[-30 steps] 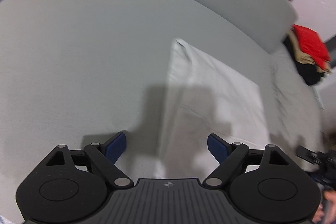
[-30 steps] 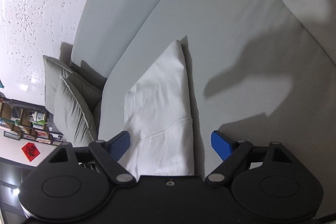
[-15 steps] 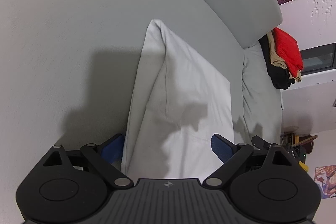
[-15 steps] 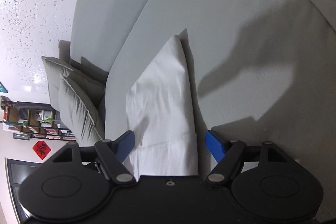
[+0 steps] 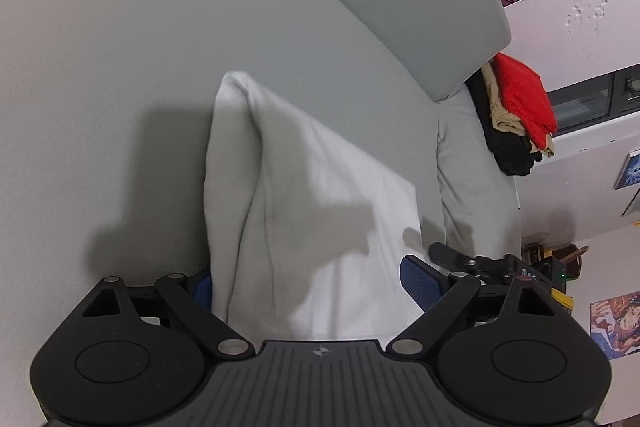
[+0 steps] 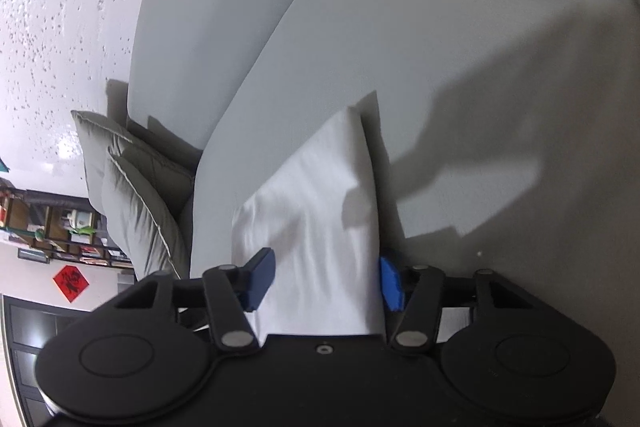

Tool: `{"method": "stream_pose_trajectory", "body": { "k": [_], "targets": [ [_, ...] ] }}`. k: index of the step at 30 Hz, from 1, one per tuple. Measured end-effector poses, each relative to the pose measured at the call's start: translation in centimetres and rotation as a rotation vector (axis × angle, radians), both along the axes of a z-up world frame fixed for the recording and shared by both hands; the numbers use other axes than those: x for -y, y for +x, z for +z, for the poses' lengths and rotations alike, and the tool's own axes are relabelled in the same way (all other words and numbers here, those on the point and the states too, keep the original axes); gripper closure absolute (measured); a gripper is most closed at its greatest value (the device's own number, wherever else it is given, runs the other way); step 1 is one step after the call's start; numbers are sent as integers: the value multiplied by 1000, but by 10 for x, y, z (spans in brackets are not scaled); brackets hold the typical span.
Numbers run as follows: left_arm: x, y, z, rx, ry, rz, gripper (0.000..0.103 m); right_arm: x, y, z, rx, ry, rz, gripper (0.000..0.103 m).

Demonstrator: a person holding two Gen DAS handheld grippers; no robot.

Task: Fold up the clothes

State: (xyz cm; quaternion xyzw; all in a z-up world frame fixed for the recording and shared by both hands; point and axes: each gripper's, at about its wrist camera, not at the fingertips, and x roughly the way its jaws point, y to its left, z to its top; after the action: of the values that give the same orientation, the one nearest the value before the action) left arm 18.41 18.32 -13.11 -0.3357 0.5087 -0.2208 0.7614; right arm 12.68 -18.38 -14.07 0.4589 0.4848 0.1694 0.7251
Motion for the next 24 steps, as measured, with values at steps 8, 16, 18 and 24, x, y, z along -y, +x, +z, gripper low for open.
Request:
{"method": "stream_pose_trajectory", "body": {
  "k": [8, 16, 18, 24],
  "targets": [
    [15, 11, 4, 18, 86, -1, 25, -7, 16, -17, 43, -9, -28, 89],
    [30, -8, 34, 65, 344, 84, 95, -34, 4, 17, 142, -246, -1, 97],
    [47, -21, 51, 143, 448, 76, 96, -42, -5, 36, 201, -312, 10, 97],
    [84, -91, 119, 422, 603, 124, 96, -58, -58, 116, 441, -443, 25, 98]
  ]
}}
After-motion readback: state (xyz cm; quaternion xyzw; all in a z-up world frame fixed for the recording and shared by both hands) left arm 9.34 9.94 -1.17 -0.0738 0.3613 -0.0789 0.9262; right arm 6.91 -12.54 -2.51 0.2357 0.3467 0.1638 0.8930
